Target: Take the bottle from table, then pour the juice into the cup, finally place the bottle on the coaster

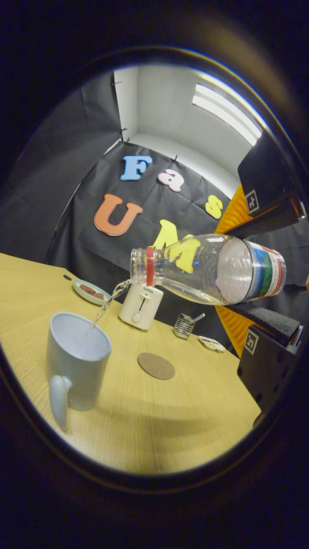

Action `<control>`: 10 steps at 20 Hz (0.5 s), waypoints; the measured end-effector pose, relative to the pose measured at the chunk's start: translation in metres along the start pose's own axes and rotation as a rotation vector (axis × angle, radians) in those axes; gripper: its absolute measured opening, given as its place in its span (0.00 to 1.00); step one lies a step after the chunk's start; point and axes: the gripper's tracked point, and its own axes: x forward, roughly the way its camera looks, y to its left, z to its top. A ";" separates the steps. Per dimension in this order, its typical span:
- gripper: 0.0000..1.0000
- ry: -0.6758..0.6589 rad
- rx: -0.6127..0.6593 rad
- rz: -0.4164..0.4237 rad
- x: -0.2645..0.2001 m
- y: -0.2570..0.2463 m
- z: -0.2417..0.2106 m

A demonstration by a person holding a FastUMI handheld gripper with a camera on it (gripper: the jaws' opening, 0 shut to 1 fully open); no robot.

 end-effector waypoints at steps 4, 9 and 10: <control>0.82 -0.026 -0.042 -0.014 -0.001 -0.004 0.011; 0.82 -0.032 -0.085 -0.021 0.001 -0.004 0.017; 0.82 -0.034 -0.098 -0.013 0.000 -0.004 0.019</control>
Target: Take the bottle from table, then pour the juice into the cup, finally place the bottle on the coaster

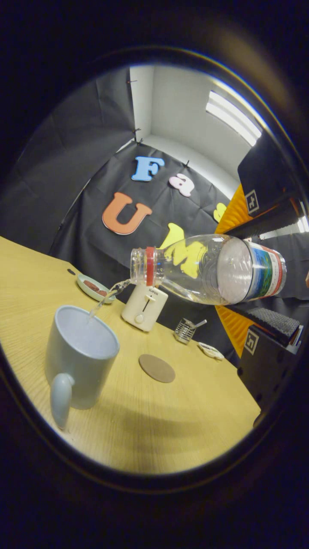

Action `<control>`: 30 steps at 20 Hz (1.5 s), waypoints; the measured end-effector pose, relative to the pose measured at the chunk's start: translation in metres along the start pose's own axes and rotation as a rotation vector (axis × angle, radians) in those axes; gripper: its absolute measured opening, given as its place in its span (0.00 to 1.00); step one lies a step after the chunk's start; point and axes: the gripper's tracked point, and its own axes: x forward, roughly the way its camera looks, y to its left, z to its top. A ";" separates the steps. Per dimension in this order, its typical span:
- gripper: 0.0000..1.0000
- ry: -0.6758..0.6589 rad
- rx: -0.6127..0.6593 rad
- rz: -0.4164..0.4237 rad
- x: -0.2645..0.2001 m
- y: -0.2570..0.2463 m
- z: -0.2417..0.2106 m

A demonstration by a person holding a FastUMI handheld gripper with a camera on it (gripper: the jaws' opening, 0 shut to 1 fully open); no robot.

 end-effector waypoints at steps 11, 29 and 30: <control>0.82 -0.041 -0.080 -0.040 -0.004 -0.027 0.008; 0.82 -0.031 -0.135 -0.106 -0.010 -0.064 -0.002; 0.82 -0.026 -0.112 -0.098 -0.010 -0.061 -0.003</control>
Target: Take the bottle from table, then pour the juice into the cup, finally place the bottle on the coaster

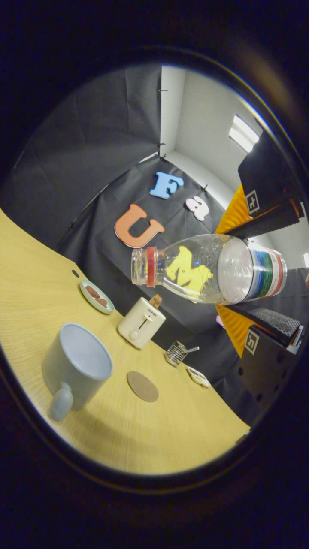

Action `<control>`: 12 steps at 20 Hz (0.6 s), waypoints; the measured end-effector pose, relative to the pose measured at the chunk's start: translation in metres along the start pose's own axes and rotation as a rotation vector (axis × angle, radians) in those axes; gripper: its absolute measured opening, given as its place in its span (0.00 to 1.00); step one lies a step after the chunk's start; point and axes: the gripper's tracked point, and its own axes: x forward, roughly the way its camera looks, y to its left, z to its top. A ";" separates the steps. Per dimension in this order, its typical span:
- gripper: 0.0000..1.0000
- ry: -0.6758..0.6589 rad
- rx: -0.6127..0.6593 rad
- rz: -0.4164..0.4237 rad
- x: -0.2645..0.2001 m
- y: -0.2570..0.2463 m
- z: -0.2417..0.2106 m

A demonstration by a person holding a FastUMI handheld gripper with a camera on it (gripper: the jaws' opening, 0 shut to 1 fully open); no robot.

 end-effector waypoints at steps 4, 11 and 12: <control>0.82 0.011 0.107 0.035 0.000 0.009 -0.004; 0.82 0.034 0.525 0.153 0.007 0.038 -0.012; 0.82 0.044 0.610 0.177 0.009 0.044 -0.012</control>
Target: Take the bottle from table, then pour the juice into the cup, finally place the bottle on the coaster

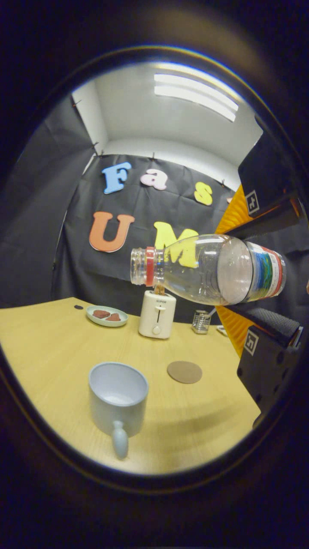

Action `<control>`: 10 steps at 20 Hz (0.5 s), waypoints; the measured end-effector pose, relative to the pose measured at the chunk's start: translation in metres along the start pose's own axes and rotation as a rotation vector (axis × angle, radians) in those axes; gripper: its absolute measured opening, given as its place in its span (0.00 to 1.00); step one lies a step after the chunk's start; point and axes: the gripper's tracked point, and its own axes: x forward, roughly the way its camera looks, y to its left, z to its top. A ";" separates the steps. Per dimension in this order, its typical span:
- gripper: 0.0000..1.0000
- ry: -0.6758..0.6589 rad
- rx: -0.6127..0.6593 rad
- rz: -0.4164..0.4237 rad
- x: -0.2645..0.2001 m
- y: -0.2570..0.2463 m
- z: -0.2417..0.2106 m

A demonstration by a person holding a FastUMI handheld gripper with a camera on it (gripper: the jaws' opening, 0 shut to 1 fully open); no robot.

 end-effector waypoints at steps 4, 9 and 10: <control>0.82 0.029 0.372 0.051 0.003 0.011 -0.009; 0.82 0.055 0.760 0.120 -0.001 0.020 -0.025; 0.82 0.059 0.839 0.141 -0.001 0.022 -0.026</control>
